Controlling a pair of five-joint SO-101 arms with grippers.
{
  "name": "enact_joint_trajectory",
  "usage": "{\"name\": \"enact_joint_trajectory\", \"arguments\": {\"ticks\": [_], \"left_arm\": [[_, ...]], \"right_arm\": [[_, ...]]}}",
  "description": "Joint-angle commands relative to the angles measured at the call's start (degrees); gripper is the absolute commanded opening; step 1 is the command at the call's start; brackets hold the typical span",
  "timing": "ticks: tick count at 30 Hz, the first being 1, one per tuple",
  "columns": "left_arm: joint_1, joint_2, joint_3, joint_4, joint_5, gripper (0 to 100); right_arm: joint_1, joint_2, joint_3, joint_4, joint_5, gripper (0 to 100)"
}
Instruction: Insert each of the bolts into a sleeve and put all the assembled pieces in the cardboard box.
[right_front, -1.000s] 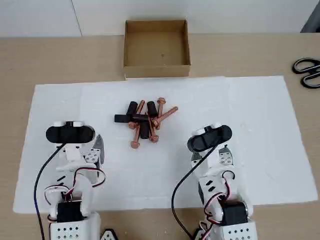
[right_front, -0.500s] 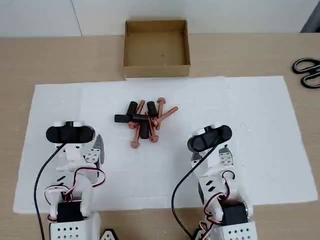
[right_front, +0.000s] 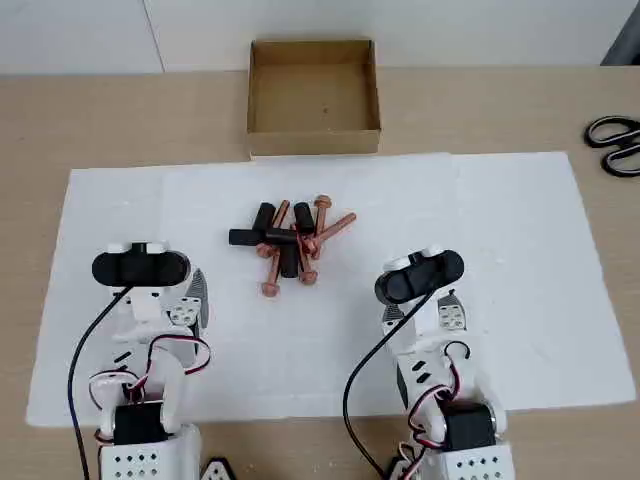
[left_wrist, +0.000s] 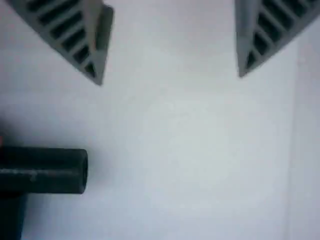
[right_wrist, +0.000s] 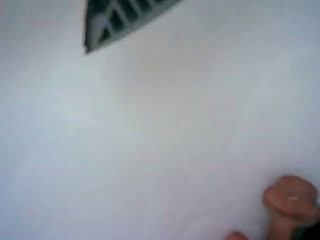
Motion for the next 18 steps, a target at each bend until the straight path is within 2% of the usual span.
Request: {"name": "enact_joint_trajectory", "arguments": {"ticks": [1, 6, 12, 18], "left_arm": [[0.09, -0.97, -0.22, -0.44, -0.26, 17], [-1.58, -0.88, -1.19, 0.62, -0.18, 17], [-7.21, -0.70, -5.49, 4.48, -0.18, 17], [-7.21, -0.70, -5.67, 7.38, -0.18, 17]], "right_arm": [[0.40, -0.66, 0.44, -0.13, 0.35, 22.1], [1.10, -0.66, -2.37, 0.22, 0.44, 22.1], [6.55, -0.40, -12.13, -0.13, 0.62, 22.1], [6.55, 0.13, -20.13, -0.22, 6.51, 22.1]]}}
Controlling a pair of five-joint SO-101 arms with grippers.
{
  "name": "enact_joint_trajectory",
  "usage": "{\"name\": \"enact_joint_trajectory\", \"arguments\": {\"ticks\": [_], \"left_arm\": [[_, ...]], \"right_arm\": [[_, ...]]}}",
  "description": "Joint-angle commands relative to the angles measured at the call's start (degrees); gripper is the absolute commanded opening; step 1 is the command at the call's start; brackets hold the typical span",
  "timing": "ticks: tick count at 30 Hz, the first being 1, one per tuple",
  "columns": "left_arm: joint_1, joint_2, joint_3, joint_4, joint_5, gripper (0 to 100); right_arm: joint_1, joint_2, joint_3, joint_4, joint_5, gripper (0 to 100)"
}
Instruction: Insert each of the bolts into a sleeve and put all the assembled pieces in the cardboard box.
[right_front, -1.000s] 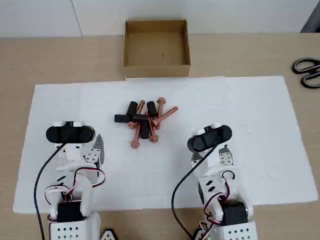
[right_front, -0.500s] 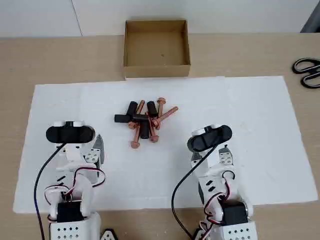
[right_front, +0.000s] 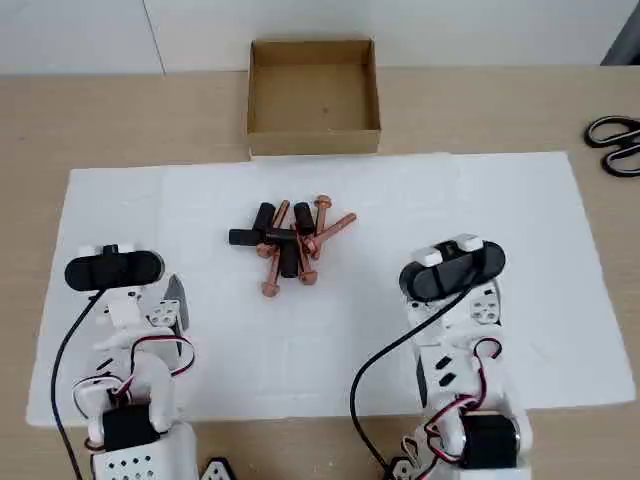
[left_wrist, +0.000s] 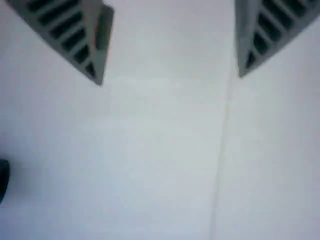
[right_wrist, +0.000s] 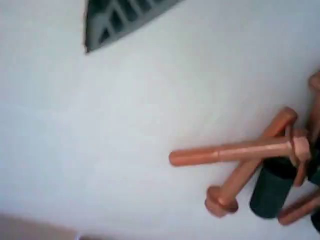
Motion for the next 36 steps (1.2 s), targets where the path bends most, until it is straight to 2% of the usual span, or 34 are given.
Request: {"name": "enact_joint_trajectory", "arguments": {"ticks": [1, 5, 11, 14, 23, 28, 36], "left_arm": [[0.00, -0.70, -2.33, 1.14, -0.18, 17], [0.00, -0.70, -2.24, 1.23, -0.18, 17], [0.00, -0.97, -0.57, 0.88, -0.18, 17], [0.09, -0.97, -0.40, 0.79, -0.18, 17], [0.09, -0.97, 0.31, 0.00, -0.18, 17], [0.09, -0.97, 0.31, 0.18, -0.18, 17], [0.09, -0.97, 0.22, 0.26, -0.26, 17]], "right_arm": [[0.75, 1.01, -6.86, -0.31, 2.55, 22.1], [1.10, 9.80, -12.48, -2.42, 2.73, 22.1], [0.84, 35.74, -28.84, -2.77, 2.64, 22.1], [-0.04, 50.33, -39.74, 2.15, 2.46, 22.1], [-13.05, 89.01, -73.49, 23.34, 0.62, 22.1], [-14.81, 101.67, -89.05, 28.09, -5.54, 22.1], [-19.65, 114.15, -102.15, 26.42, -11.96, 22.0]]}}
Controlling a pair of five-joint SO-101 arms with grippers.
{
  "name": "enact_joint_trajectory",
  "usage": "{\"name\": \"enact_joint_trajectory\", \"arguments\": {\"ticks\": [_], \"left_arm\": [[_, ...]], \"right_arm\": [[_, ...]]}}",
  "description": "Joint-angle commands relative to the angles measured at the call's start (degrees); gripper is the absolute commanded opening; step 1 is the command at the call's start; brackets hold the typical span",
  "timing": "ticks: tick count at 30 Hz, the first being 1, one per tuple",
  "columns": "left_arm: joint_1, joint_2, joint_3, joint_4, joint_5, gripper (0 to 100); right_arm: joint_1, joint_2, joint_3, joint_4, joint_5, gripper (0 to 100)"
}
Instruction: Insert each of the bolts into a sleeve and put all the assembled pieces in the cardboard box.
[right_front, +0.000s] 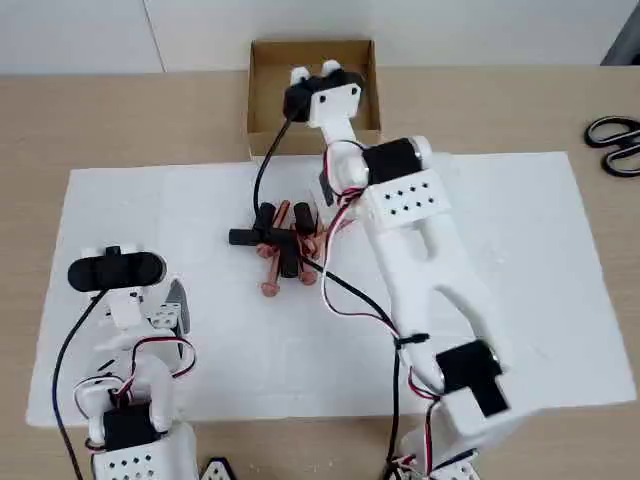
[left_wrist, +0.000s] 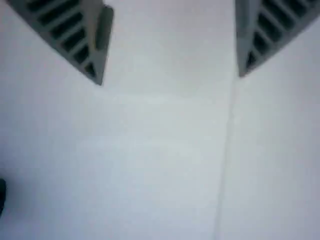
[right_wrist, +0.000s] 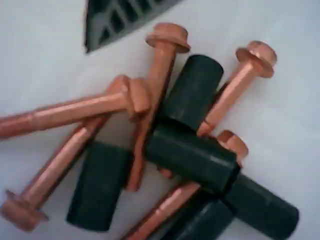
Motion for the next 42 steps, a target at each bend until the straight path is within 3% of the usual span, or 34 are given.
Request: {"name": "enact_joint_trajectory", "arguments": {"ticks": [1, 7, 24, 42], "left_arm": [[0.09, -0.79, -0.40, -0.79, -0.26, 17], [0.09, -0.79, -0.40, -0.70, -0.26, 17], [0.09, -0.79, -0.22, -0.70, -0.35, 17], [0.09, -0.79, -0.13, -0.70, -0.35, 17]], "right_arm": [[-2.51, 4.44, -6.95, -0.92, -2.46, 22.0], [-5.32, 14.11, -12.04, -0.48, -1.76, 22.0], [-5.49, 20.53, -12.13, -10.95, -4.04, 21.9], [-6.73, 26.86, -12.13, -13.76, -6.07, 21.9]]}}
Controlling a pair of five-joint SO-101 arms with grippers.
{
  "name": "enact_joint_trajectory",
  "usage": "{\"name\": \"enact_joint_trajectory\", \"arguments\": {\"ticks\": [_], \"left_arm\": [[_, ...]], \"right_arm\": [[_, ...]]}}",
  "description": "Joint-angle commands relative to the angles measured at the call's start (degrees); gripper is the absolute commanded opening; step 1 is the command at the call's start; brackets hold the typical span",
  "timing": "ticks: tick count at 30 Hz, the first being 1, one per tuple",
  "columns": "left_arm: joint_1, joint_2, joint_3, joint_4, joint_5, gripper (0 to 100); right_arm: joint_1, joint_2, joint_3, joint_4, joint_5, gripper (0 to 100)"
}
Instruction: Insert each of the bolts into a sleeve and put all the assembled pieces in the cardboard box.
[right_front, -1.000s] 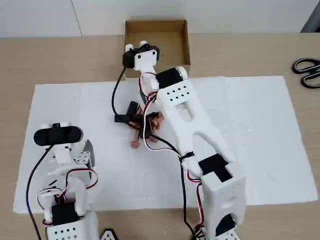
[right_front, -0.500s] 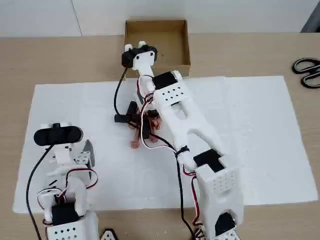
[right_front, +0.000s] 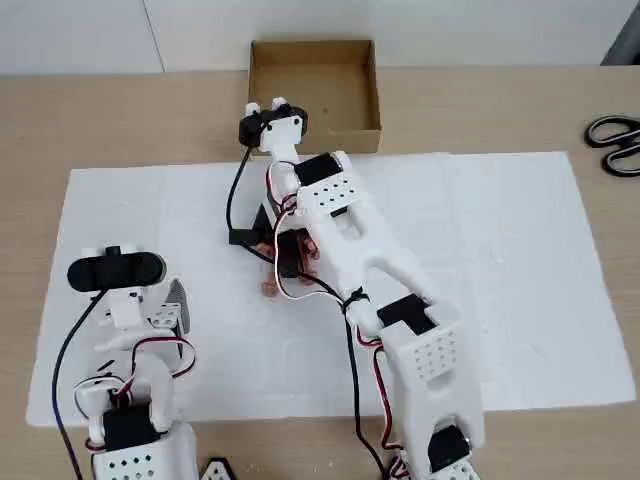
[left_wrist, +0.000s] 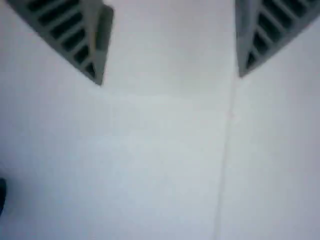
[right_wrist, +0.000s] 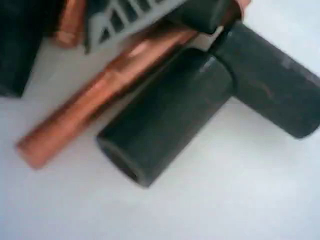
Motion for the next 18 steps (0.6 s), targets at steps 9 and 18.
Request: {"name": "enact_joint_trajectory", "arguments": {"ticks": [9, 18], "left_arm": [[0.09, -0.79, -0.13, -0.79, -0.35, 17], [0.09, -0.79, -0.13, -0.79, -0.35, 17]], "right_arm": [[-0.84, 0.04, -2.73, -0.84, -0.62, 16.8], [-0.75, -3.21, -2.73, -0.31, -0.44, 16.9]]}}
